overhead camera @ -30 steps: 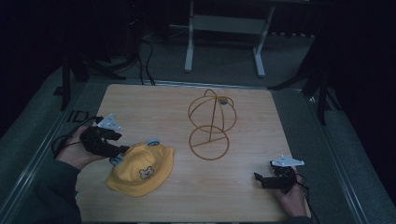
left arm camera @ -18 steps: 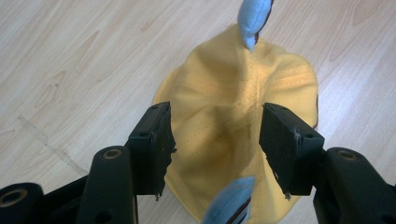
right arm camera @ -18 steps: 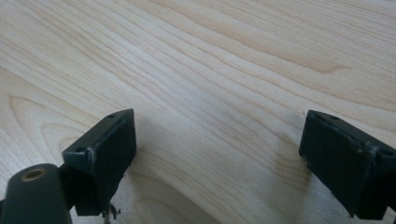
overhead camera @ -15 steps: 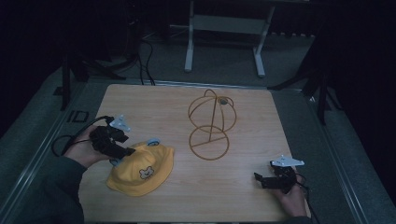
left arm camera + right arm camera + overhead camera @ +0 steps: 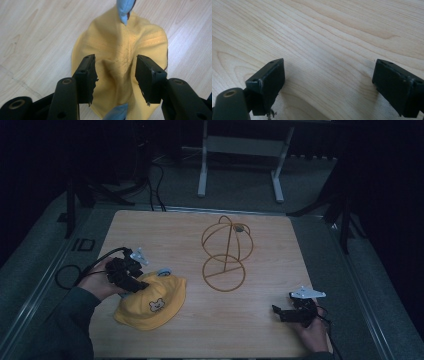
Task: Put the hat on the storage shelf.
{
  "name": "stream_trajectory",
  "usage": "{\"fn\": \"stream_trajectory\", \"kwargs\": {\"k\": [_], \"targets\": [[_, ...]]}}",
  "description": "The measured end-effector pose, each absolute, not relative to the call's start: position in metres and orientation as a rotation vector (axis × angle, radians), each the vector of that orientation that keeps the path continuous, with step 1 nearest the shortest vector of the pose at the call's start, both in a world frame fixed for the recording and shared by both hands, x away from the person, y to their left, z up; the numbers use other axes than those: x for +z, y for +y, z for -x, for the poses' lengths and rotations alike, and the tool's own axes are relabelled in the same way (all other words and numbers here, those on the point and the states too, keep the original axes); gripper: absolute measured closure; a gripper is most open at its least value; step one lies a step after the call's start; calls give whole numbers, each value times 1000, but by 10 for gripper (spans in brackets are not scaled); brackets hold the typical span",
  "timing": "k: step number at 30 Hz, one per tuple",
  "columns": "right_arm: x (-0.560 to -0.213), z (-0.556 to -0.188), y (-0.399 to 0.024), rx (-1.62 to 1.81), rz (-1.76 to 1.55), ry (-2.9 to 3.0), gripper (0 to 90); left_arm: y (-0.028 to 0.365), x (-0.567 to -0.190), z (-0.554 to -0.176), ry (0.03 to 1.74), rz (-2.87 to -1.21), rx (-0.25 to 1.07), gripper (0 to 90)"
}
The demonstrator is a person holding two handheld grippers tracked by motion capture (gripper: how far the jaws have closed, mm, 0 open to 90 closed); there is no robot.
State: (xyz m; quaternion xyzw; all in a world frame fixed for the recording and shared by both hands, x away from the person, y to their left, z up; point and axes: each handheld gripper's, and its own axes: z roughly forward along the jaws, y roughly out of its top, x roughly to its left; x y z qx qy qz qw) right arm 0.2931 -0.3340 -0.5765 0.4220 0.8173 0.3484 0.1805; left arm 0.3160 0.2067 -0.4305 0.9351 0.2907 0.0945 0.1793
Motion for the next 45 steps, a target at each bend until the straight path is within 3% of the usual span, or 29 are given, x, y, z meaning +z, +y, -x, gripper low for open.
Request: {"fn": "stream_trajectory", "kwargs": {"k": [7,11,13,45], "targets": [[-576,-293,-334,985,-1192,2310,109,198,-440,-318,815,-2703,274,596],[-577,-293,-334,983,-1186,2312,109,195,-440,-318,825,-2694,336,779],[-576,-293,-334,984,-1189,2312,109,195,-439,-318,824,-2694,342,821],[-577,-293,-334,985,-1186,2312,109,197,-416,-317,785,-2643,348,833]]}}
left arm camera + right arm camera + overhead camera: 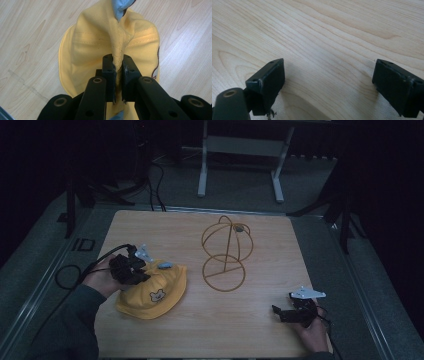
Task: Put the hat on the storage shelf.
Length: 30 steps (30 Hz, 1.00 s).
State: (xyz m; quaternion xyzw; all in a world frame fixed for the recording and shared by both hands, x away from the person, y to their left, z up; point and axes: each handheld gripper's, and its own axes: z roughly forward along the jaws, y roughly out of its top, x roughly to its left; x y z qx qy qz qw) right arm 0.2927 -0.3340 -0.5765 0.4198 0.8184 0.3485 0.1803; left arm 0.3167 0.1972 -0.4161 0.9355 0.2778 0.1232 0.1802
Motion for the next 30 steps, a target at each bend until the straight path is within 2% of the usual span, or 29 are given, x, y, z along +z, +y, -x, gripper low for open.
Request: {"fn": "stream_trajectory", "kwargs": {"k": [30], "targets": [[-577,-293,-334,984,-1185,2312,109,203,-377,-320,753,-2508,403,832]]}}
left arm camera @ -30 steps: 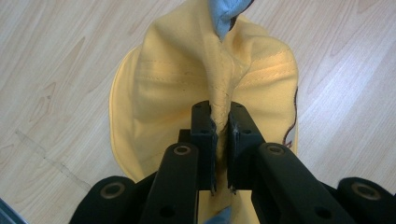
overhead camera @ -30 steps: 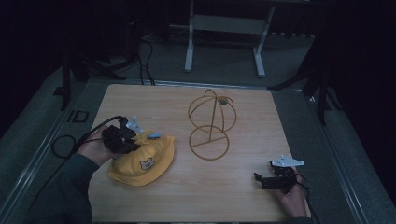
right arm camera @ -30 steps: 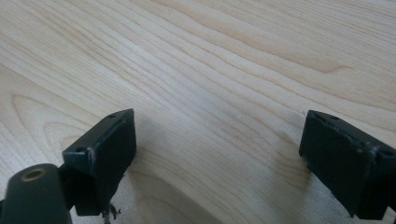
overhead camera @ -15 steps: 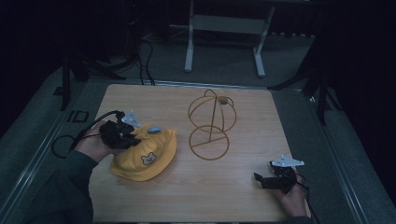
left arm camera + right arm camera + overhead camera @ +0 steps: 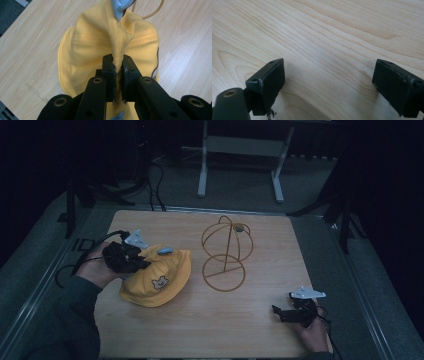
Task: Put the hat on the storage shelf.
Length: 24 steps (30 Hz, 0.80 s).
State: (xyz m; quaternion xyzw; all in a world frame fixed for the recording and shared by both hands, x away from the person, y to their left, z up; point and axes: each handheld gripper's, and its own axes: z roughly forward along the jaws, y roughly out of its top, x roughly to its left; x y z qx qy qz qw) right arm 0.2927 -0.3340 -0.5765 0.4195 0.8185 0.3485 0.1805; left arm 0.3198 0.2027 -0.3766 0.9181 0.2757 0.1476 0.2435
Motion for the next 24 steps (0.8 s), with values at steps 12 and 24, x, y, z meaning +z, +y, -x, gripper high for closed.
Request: {"fn": "stream_trajectory", "kwargs": {"k": [12,24], "targets": [[-577,-293,-334,985,-1186,2312,108,204,-370,-323,765,-2441,413,832],[-577,-293,-334,985,-1186,2312,109,203,-364,-324,772,-2389,411,831]]}}
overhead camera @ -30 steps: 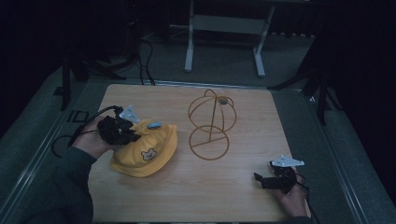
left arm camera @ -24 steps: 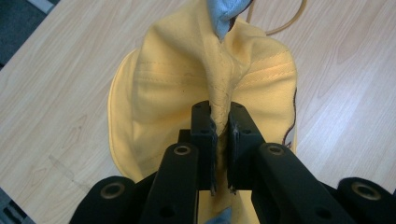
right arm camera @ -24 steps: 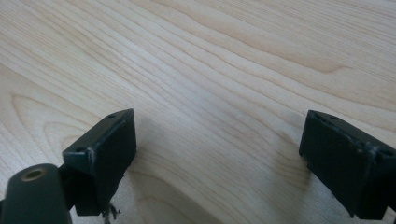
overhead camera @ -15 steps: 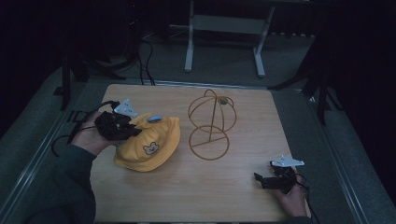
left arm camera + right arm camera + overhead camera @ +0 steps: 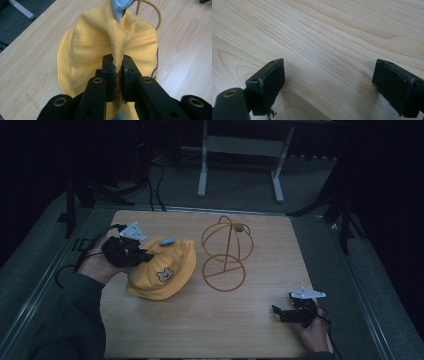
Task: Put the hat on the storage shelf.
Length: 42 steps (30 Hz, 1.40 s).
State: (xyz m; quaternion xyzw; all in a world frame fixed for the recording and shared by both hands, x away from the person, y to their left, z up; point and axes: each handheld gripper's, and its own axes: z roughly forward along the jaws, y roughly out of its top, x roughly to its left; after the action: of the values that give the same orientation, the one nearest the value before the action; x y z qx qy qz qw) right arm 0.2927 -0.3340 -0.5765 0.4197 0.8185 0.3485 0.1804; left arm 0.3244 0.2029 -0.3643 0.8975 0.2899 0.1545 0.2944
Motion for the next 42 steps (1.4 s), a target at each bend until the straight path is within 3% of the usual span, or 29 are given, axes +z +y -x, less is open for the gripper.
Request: {"fn": "stream_trajectory", "kwargs": {"k": [42], "targets": [[-576,-293,-334,983,-1185,2314,109,205,-335,-329,762,-2264,429,831]]}}
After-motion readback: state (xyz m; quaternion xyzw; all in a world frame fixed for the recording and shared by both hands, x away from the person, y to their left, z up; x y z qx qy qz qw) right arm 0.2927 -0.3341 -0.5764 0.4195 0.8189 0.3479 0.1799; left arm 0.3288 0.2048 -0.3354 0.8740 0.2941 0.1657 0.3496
